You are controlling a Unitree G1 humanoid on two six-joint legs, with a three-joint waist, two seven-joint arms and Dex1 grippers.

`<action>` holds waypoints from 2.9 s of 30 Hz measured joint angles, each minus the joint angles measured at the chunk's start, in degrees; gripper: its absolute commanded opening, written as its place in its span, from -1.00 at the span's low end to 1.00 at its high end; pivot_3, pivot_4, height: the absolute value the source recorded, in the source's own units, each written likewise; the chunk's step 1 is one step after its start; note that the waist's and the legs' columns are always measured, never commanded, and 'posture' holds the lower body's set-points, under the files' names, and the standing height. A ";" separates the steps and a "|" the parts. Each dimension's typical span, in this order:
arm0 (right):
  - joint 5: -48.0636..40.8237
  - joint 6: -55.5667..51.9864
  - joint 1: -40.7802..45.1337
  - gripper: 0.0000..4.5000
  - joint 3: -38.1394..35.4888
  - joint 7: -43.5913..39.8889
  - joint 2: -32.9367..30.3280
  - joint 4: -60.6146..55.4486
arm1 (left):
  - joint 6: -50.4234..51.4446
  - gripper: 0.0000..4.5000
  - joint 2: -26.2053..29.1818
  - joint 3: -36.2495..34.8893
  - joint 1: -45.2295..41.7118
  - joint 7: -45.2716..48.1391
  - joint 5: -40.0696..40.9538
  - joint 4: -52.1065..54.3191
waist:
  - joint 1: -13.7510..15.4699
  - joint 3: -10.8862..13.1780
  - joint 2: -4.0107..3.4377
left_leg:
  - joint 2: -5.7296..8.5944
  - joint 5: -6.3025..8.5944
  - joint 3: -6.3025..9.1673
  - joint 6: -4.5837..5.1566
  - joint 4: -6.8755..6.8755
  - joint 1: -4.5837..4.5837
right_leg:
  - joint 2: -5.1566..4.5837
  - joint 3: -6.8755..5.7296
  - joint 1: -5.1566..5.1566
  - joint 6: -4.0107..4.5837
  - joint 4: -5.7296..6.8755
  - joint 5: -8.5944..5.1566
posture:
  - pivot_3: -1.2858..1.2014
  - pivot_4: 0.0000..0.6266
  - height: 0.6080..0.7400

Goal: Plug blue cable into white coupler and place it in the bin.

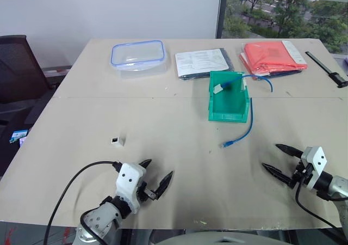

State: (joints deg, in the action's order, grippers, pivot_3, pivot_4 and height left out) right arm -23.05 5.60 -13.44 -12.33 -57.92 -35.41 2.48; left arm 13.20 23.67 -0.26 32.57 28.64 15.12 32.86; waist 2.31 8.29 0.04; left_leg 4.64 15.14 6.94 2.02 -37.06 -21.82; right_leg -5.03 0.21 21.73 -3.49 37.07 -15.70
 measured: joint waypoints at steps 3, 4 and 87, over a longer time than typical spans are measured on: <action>-0.19 -0.08 -0.82 0.97 -0.46 0.28 0.00 -0.73 | 0.24 1.00 0.04 0.51 -0.90 -0.04 -0.35 0.01 | 0.20 0.00 -0.04 | 0.02 0.00 0.03 0.00 0.00 -0.03 | -0.03 -0.05 0.00 0.03 0.00 -0.02 | 0.03 -0.52 1.00; -0.23 -0.39 -1.59 0.97 -0.70 0.63 0.00 -1.74 | 0.36 1.00 0.04 0.85 -1.55 0.03 -0.34 -0.11 | 0.22 0.01 -0.04 | 0.02 0.00 0.03 0.00 0.00 -0.03 | -0.02 -0.06 0.00 0.03 0.00 -0.02 | 0.03 -0.52 1.00; 6.63 -20.11 24.13 0.97 21.23 -2.75 4.30 -14.74 | 11.43 1.00 23.12 8.69 -37.27 26.40 6.44 -6.65 | -1.10 0.91 0.05 | 0.09 -0.31 0.03 -0.31 0.06 -0.36 | 0.06 0.01 0.80 -0.09 0.66 0.13 | 0.03 -0.52 1.00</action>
State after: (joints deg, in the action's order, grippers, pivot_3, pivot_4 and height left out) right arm -16.42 -14.51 10.69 8.90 -60.68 -31.11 -12.26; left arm 24.63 46.79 8.44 -4.70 55.04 21.56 26.21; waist 1.21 9.20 0.09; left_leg 4.74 14.83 6.97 1.71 -37.00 -22.17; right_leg -4.97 0.22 22.53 -3.59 37.72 -15.56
